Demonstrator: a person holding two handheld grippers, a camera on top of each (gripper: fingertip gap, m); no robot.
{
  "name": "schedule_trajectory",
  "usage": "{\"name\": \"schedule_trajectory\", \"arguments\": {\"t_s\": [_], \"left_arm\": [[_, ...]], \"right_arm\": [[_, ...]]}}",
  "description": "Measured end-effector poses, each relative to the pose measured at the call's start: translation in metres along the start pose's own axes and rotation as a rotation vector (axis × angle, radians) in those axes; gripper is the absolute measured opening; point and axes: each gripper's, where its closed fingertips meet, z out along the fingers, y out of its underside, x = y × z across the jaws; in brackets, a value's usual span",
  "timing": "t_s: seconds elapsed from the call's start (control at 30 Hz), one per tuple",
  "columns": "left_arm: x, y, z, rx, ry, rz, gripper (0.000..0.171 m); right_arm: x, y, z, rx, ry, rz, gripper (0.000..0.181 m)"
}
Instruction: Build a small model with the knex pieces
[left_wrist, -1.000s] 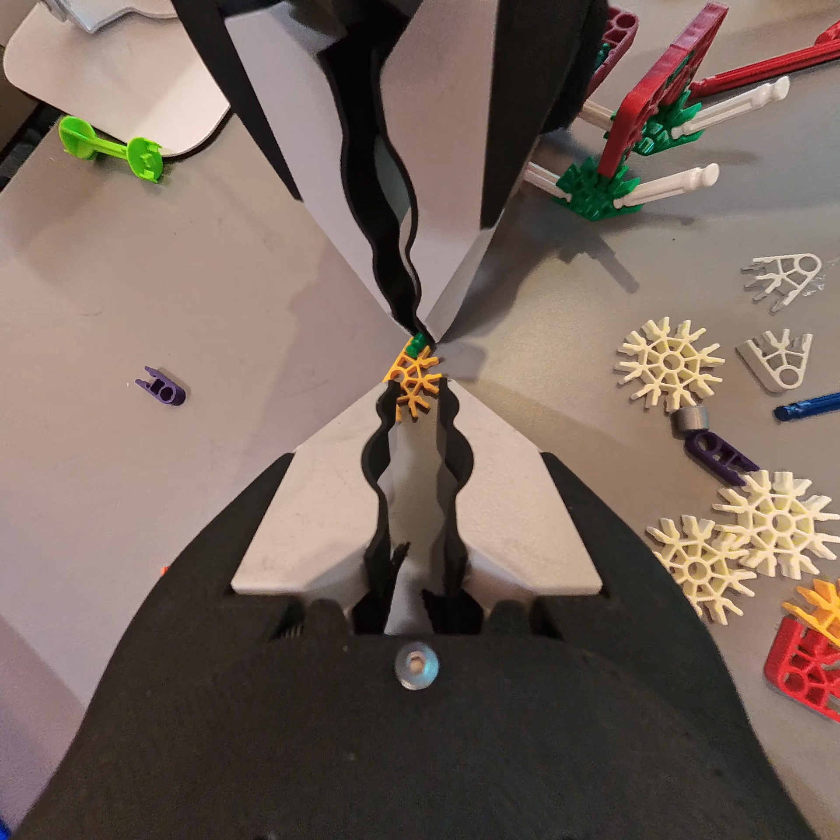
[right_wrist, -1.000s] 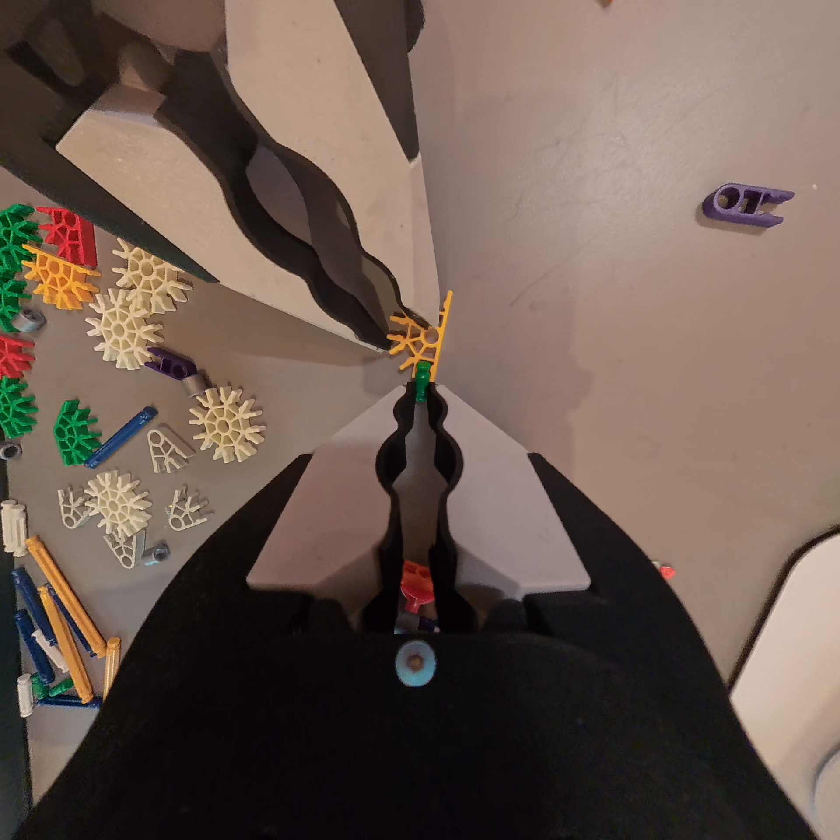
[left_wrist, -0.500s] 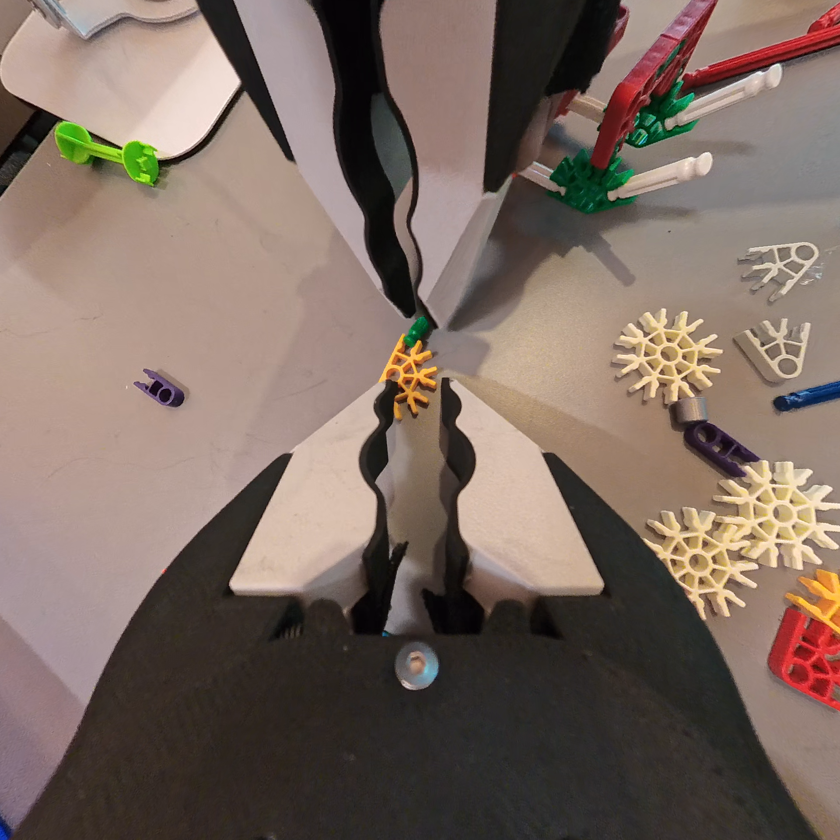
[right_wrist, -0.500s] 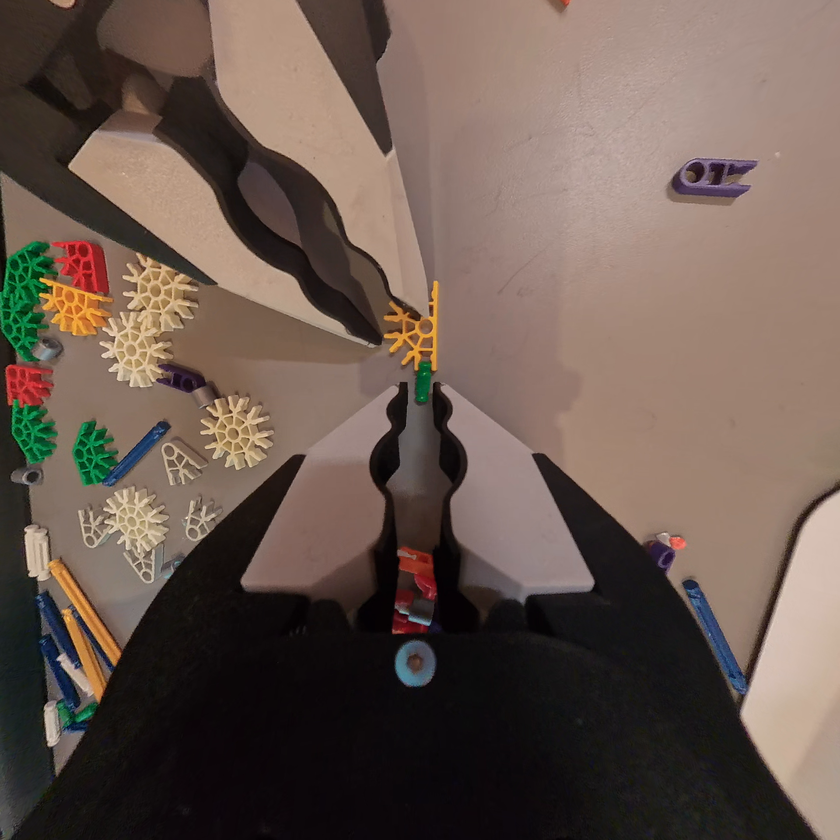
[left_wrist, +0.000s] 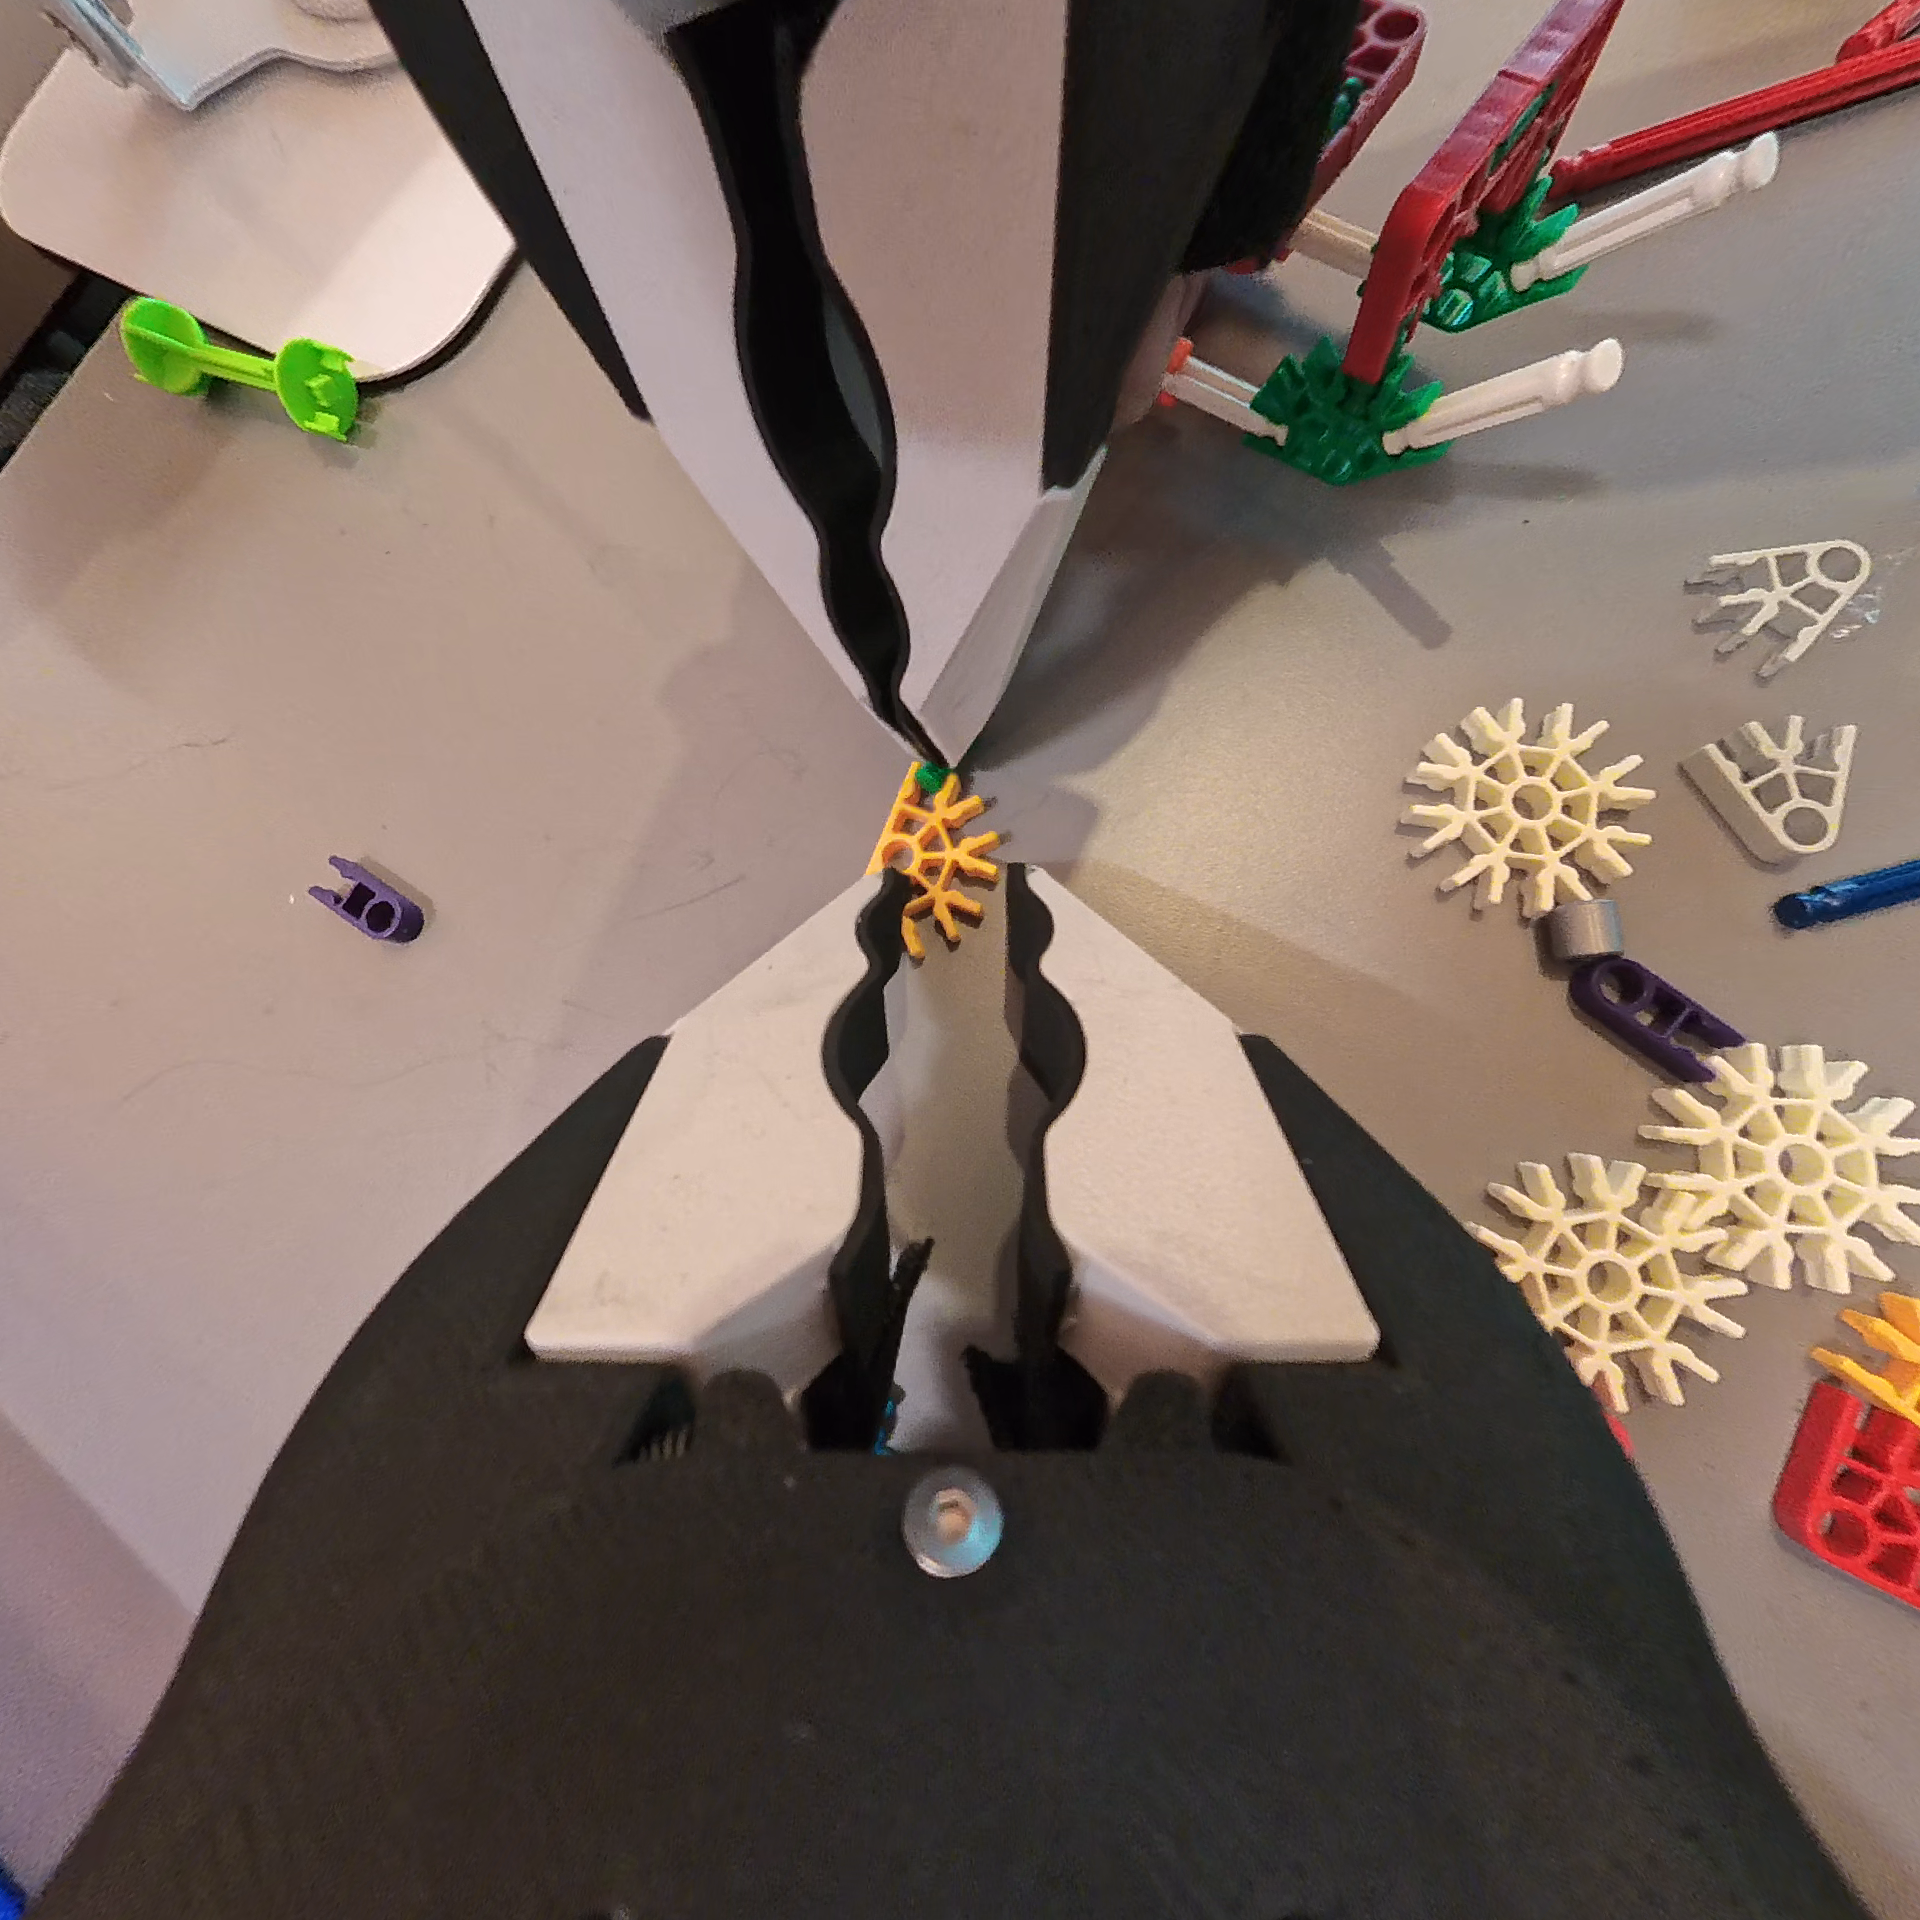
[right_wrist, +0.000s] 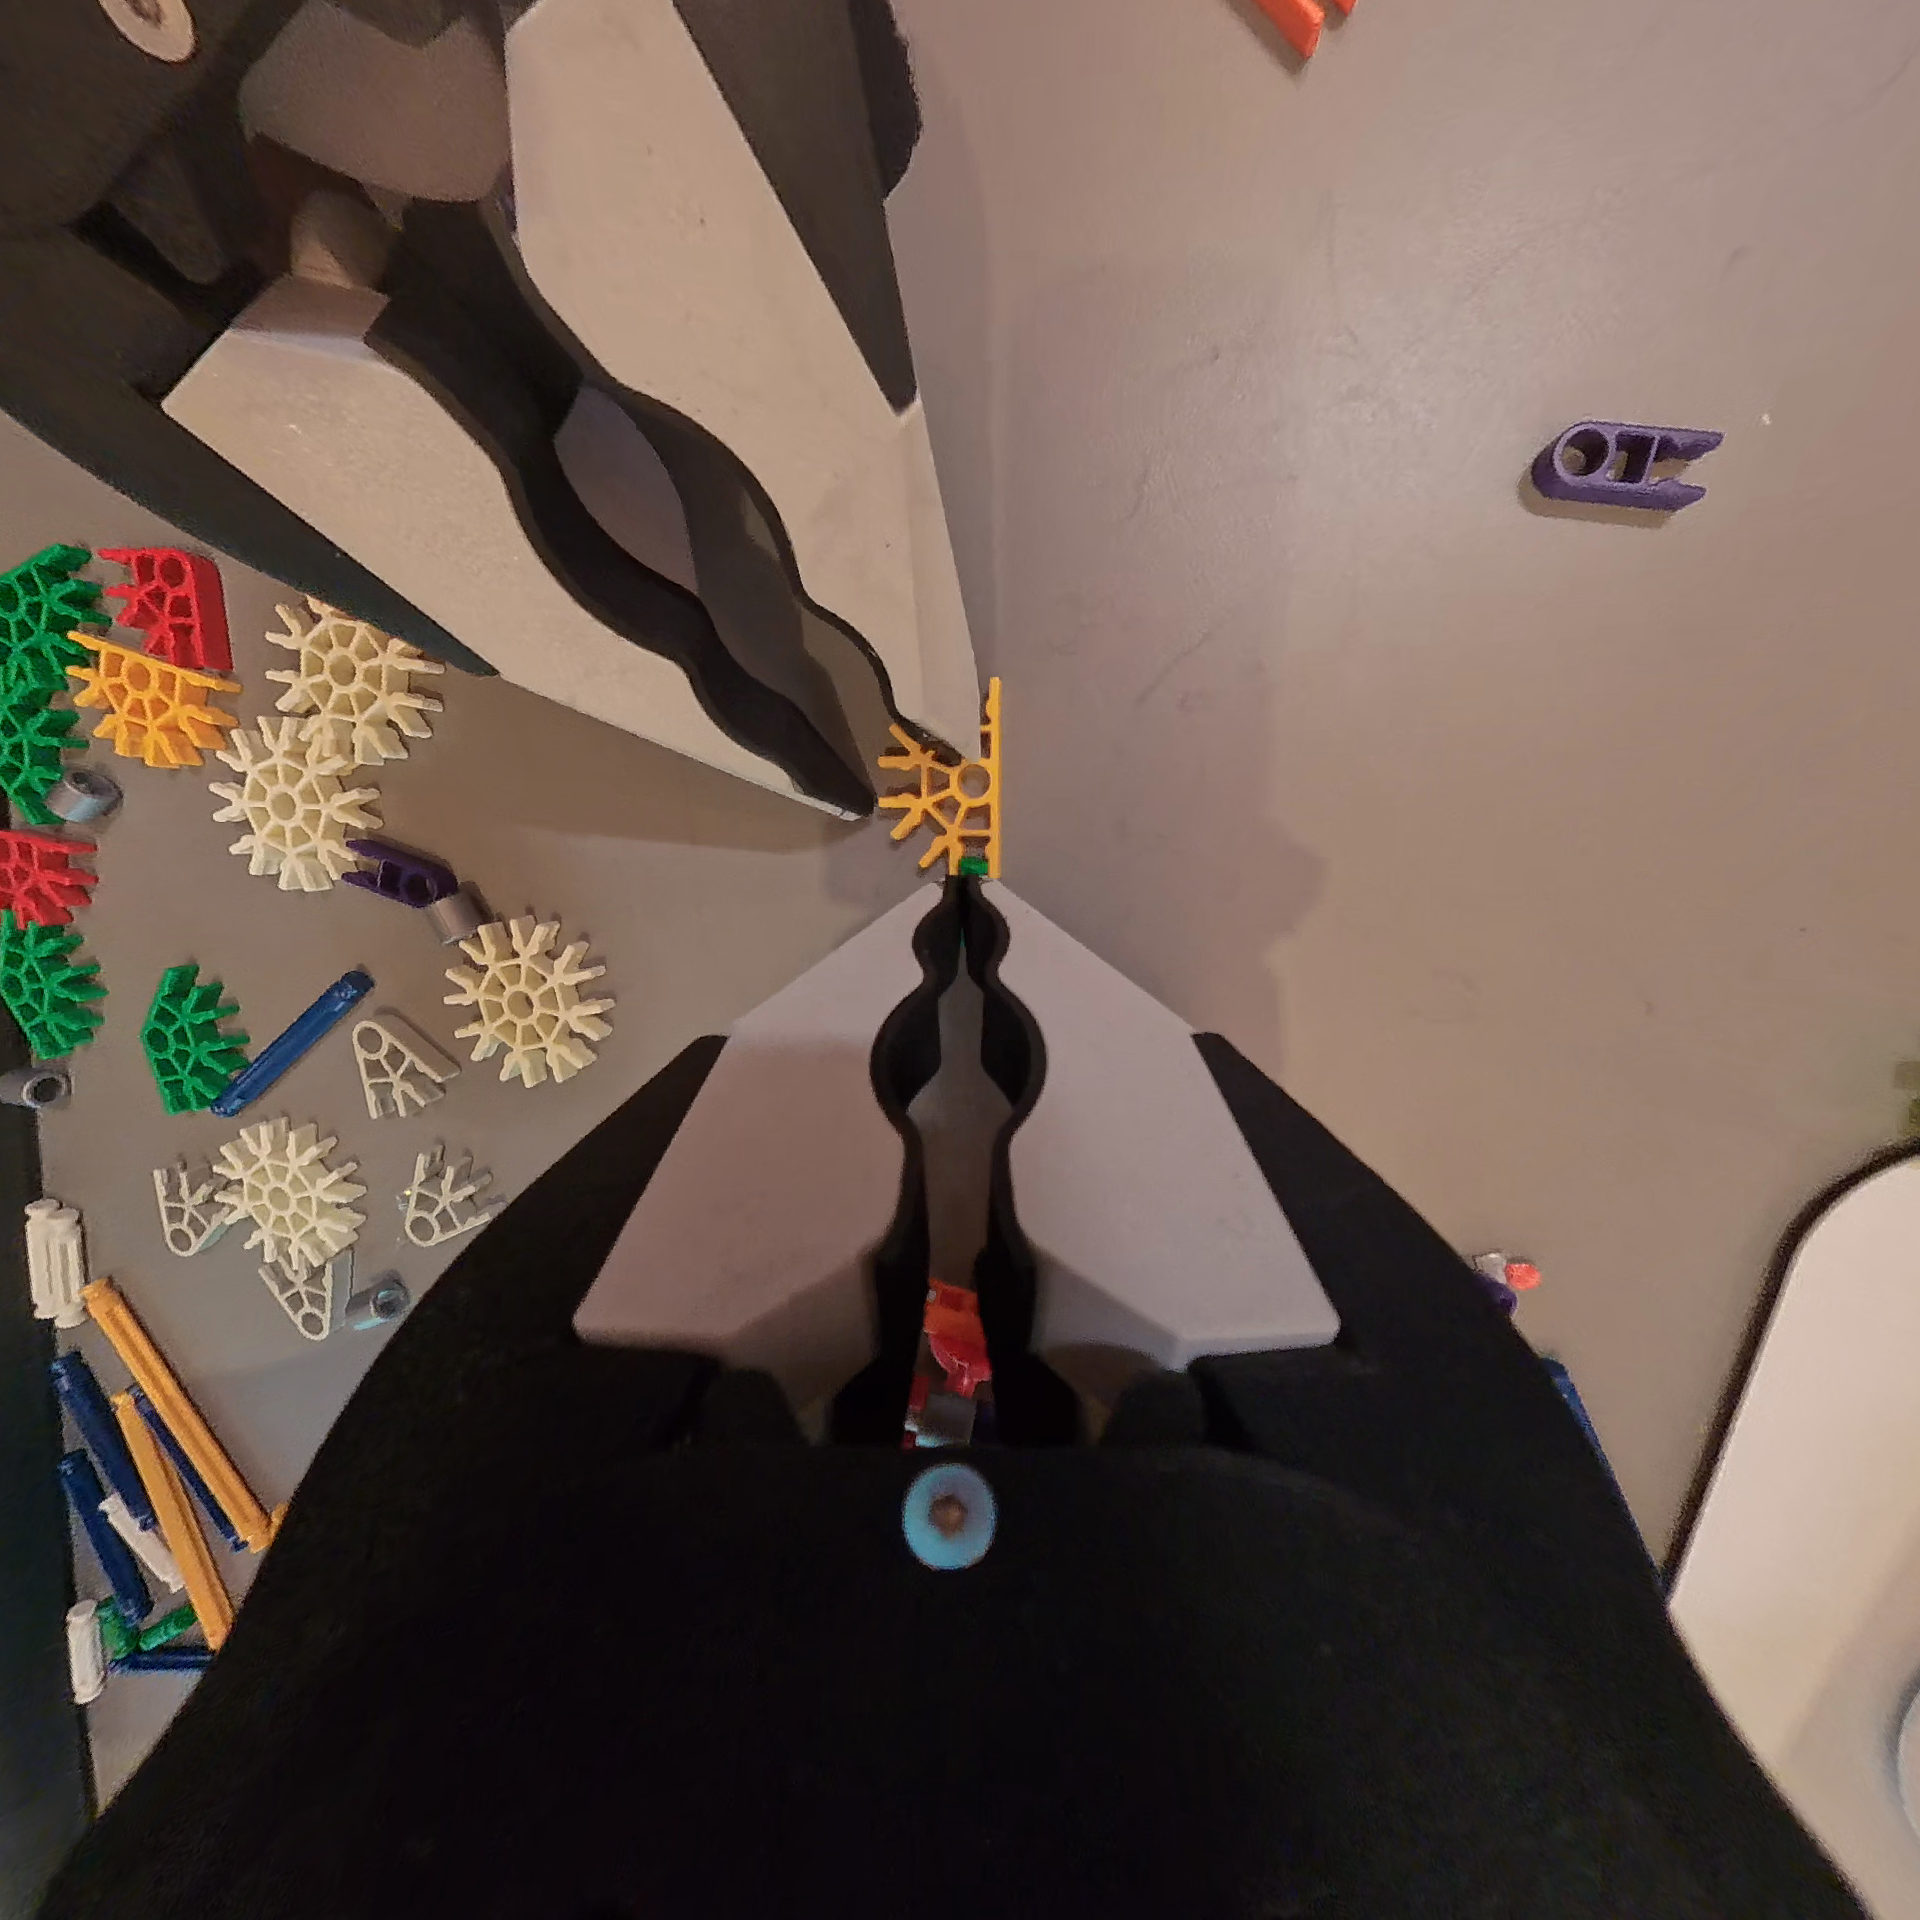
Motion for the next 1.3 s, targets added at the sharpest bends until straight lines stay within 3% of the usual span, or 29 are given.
{"name": "schedule_trajectory", "arguments": {"t_s": [0.2, 0.87, 1.3], "left_arm": [[0.0005, 0.0, 0.0, 0.0, 0.002, 0.003, 0.017], [0.0006, -0.0006, 0.001, 0.002, 0.001, 0.02, 0.018], [0.0006, -0.0005, 0.001, 0.003, 0.004, 0.027, 0.018]], "right_arm": [[-0.001, 0.0028, -0.0011, 0.002, -0.004, 0.006, 0.009], [0.0033, 0.0012, 0.0021, -0.043, -0.019, -0.005, 0.003], [0.0044, 0.0016, -0.0032, 0.019, -0.03, 0.041, 0.003]]}}
